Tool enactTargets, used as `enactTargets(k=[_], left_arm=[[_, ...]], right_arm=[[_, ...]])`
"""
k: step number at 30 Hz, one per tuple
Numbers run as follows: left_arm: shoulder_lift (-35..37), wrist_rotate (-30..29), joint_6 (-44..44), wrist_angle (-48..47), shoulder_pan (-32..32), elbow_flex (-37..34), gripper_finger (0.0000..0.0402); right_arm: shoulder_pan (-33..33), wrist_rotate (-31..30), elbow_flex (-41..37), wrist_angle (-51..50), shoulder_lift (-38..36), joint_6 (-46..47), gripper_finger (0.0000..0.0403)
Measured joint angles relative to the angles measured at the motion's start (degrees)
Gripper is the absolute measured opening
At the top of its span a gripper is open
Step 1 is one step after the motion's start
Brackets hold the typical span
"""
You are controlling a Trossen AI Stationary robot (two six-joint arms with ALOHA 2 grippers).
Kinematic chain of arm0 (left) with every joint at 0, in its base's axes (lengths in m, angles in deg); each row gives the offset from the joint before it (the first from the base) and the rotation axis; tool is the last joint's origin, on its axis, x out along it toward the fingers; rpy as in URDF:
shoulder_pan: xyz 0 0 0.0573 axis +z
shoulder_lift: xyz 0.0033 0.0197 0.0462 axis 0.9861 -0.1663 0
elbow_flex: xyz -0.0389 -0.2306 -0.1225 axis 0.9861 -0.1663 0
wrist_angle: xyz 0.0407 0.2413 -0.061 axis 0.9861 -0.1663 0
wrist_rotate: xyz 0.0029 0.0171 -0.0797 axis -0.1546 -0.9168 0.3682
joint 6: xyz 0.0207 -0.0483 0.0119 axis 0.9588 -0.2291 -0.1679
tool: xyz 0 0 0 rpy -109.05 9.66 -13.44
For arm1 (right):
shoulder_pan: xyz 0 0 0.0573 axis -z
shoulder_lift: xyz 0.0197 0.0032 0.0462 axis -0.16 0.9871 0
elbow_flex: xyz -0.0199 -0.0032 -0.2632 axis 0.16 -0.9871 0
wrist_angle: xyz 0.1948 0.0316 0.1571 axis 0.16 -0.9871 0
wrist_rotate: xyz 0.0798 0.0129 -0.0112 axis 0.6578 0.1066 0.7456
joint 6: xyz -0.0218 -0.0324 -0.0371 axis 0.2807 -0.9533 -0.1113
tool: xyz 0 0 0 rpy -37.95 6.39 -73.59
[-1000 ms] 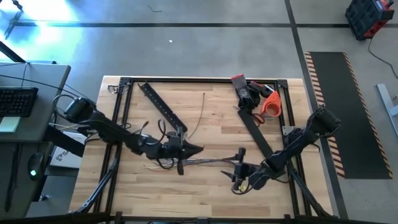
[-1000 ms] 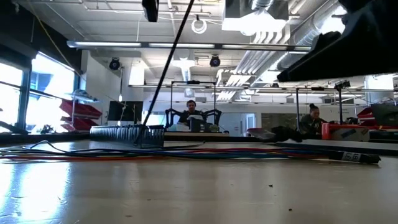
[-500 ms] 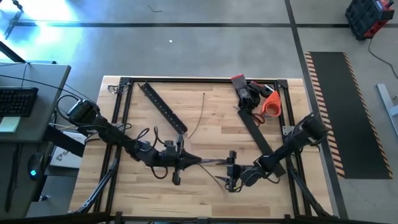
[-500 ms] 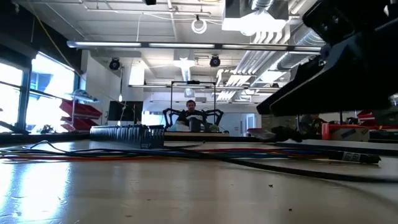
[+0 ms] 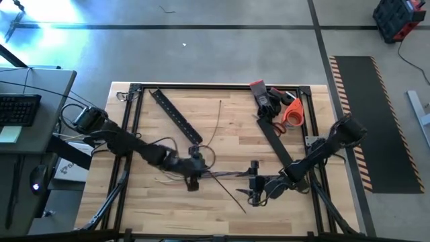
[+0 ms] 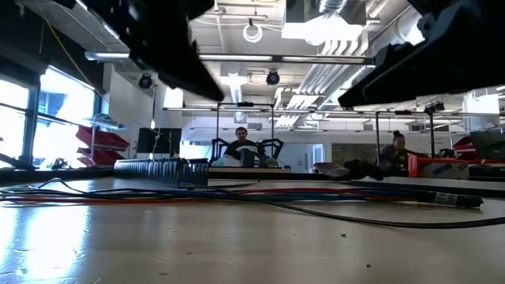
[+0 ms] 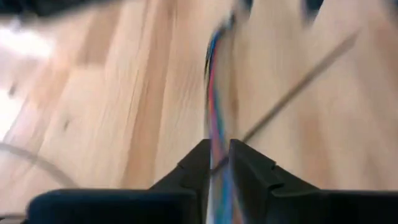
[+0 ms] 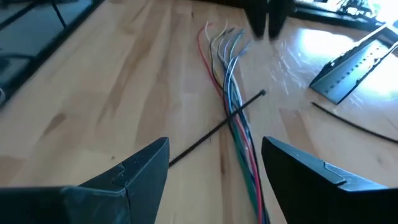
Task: Ziptie cables
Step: Wrap the cable wires with the black zip tie
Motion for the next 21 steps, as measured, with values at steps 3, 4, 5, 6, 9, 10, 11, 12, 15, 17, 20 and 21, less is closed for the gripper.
enactTargets(k=[3, 4, 5, 6, 9, 10, 11, 12, 15, 17, 20, 21], left_arm=[[0.02, 1.98, 6.43, -5.82, 1.95, 0.06, 0.0074], [0.02, 2.66, 7.97, -6.50, 2.60, 0.06, 0.0081], [0.01, 3.96, 9.11, -6.92, 3.37, 0.07, 0.0088], [-0.27, 5.78, 9.93, -6.92, 4.10, 0.06, 0.0093], [-2.32, 10.50, 11.90, -6.42, 5.71, -0.03, 0.0103], [-3.28, 11.33, 12.96, -6.02, 6.04, -0.03, 0.0103], [-4.33, 11.65, 14.14, -5.81, 6.36, -0.05, 0.0103], [-5.43, 11.74, 15.35, -5.47, 6.64, -0.05, 0.0103], [-8.73, 11.04, 16.64, -5.47, 7.11, -0.02, 0.0104], [-10.52, 11.35, 16.15, -5.57, 7.79, 0.20, 0.0104], [-12.00, 12.78, 14.95, -4.93, 8.84, 0.46, 0.0104], [-12.49, 12.86, 14.65, -4.73, 9.04, 0.55, 0.0104]], right_arm=[[-0.04, 0.04, 0.00, -0.19, -0.50, -0.22, 0.0243], [-0.04, 0.04, 0.00, -0.32, -0.50, -0.21, 0.0243], [-0.02, 0.02, 0.00, -0.35, -0.50, -0.09, 0.0243], [-0.04, 0.02, 0.00, -0.35, -0.50, 0.14, 0.0243], [-0.04, 0.04, 0.00, -1.25, -0.50, 1.68, 0.0243], [-0.04, 0.04, 0.00, -1.26, -0.50, 2.04, 0.0243], [-0.04, 0.04, 0.00, -1.34, -0.50, 2.47, 0.0243], [-0.04, 0.04, 0.00, -1.44, -0.50, 2.61, 0.0243], [-0.06, 0.04, 0.00, -1.58, -0.50, 3.07, 0.0243], [-0.04, 0.05, 0.00, -1.63, -0.50, 3.07, 0.0243], [-0.04, 0.04, 0.00, -1.66, -0.50, 3.05, 0.0243], [-0.04, 0.04, 0.00, -1.65, -0.50, 3.06, 0.0243]])
